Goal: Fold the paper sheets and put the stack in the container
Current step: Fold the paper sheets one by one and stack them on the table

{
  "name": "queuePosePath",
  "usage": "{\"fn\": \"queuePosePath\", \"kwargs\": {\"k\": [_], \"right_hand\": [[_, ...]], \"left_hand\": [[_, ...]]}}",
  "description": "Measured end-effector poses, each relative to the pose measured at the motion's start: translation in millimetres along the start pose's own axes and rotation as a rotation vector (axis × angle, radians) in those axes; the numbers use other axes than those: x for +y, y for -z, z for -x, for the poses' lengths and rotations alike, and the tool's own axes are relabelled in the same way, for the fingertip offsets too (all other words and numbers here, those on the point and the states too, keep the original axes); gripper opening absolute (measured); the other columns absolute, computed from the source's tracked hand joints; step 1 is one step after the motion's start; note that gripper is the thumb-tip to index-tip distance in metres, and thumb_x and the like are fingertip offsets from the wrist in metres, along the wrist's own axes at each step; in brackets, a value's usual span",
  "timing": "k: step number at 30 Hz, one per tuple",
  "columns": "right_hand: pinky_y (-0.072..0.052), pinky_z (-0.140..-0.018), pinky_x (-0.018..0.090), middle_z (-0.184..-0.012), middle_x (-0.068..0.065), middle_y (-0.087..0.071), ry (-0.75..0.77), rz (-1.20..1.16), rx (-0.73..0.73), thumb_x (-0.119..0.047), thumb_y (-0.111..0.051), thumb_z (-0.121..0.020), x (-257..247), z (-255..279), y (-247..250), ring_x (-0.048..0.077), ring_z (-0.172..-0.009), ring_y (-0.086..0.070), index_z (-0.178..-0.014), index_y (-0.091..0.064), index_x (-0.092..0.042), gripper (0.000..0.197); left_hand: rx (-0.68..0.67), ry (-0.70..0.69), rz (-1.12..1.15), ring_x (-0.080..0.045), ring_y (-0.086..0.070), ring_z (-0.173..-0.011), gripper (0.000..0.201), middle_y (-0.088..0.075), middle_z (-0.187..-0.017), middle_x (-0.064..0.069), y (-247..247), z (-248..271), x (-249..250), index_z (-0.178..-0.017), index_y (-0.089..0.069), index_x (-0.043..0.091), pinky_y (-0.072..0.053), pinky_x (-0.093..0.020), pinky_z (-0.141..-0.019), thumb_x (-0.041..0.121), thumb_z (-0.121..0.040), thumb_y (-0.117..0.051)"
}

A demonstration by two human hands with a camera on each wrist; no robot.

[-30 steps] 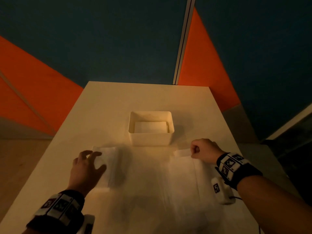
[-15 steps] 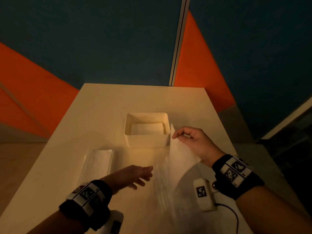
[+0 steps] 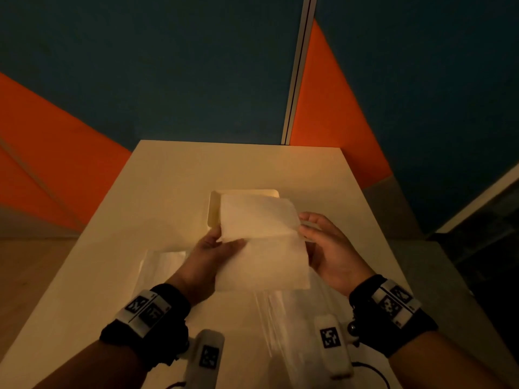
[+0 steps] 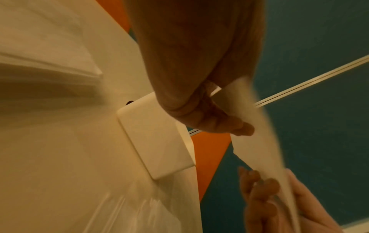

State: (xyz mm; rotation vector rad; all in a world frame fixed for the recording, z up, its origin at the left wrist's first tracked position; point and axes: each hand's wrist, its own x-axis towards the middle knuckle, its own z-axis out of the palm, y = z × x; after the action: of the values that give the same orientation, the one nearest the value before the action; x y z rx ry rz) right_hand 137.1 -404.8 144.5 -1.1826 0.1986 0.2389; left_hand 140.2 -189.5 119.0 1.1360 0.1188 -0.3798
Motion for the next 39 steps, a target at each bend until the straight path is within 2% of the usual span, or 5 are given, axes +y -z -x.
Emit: {"fn": "queuePosePath", "kwargs": {"k": [12, 17, 25, 30, 39], "right_hand": [[-0.053, -0.072, 0.034, -0.091, 0.010, -0.070, -0.059, 0.034, -0.032, 0.004, -0.047, -0.089, 7.4, -2.0, 1.5, 0.023, -0.083, -0.065, -0.102, -0.067, -0.009, 0.027], [-0.045, -0.060, 0.030, -0.075, 0.009, -0.063, -0.229, -0.101, -0.118, -0.029, -0.033, -0.084, 0.3, -0.1, 6.9, 0.021, -0.063, -0.057, -0.094, -0.068, -0.008, 0.042], [-0.049, -0.058, 0.020, -0.069, -0.004, -0.066, -0.092, 0.430, -0.198, 0.007, -0.062, -0.082, 2.4, -0.4, 0.1, 0.007, -0.066, -0.060, -0.082, -0.068, -0.007, 0.014], [-0.050, -0.059, 0.020, -0.074, -0.003, -0.066, -0.051, 0.544, -0.273, 0.010, -0.065, -0.080, 3.9, -2.4, -12.6, 0.006, -0.067, -0.062, -0.081, -0.067, -0.012, 0.022], [-0.046, -0.047, 0.023, -0.073, 0.010, -0.063, -0.099, 0.607, 0.130, 0.004, -0.061, -0.084, 18.5, -10.8, 27.5, 0.017, -0.055, -0.061, -0.080, -0.061, -0.008, 0.013]], "left_hand": [[-0.014, -0.085, -0.120, -0.028, -0.066, -0.093, 0.029, -0.069, -0.106, -0.016, 0.0, 4.0, 14.2, -0.114, -0.064, 0.015, -0.056, -0.041, -0.082, 0.006, -0.087, -0.060], [-0.075, -0.081, -0.303, -0.019, -0.068, -0.083, 0.017, -0.073, -0.090, -0.006, 8.8, 10.8, 23.6, -0.086, -0.077, 0.014, -0.057, -0.026, -0.069, 0.011, -0.083, -0.060], [-0.306, 0.126, -0.346, -0.024, -0.065, -0.101, 0.076, -0.068, -0.115, -0.005, 18.2, 21.3, 36.0, -0.100, -0.075, 0.012, -0.055, -0.032, -0.083, 0.075, -0.058, -0.061], [-0.354, 0.155, -0.492, -0.019, -0.061, -0.111, 0.033, -0.068, -0.116, 0.002, 18.4, 22.2, 22.2, -0.099, -0.076, 0.023, -0.052, -0.033, -0.094, 0.026, -0.066, -0.079], [0.414, -0.120, -0.284, -0.027, -0.062, -0.098, 0.032, -0.063, -0.113, -0.009, 80.6, 42.4, -1.1, -0.111, -0.065, 0.014, -0.057, -0.036, -0.073, -0.004, -0.085, -0.060]]}}
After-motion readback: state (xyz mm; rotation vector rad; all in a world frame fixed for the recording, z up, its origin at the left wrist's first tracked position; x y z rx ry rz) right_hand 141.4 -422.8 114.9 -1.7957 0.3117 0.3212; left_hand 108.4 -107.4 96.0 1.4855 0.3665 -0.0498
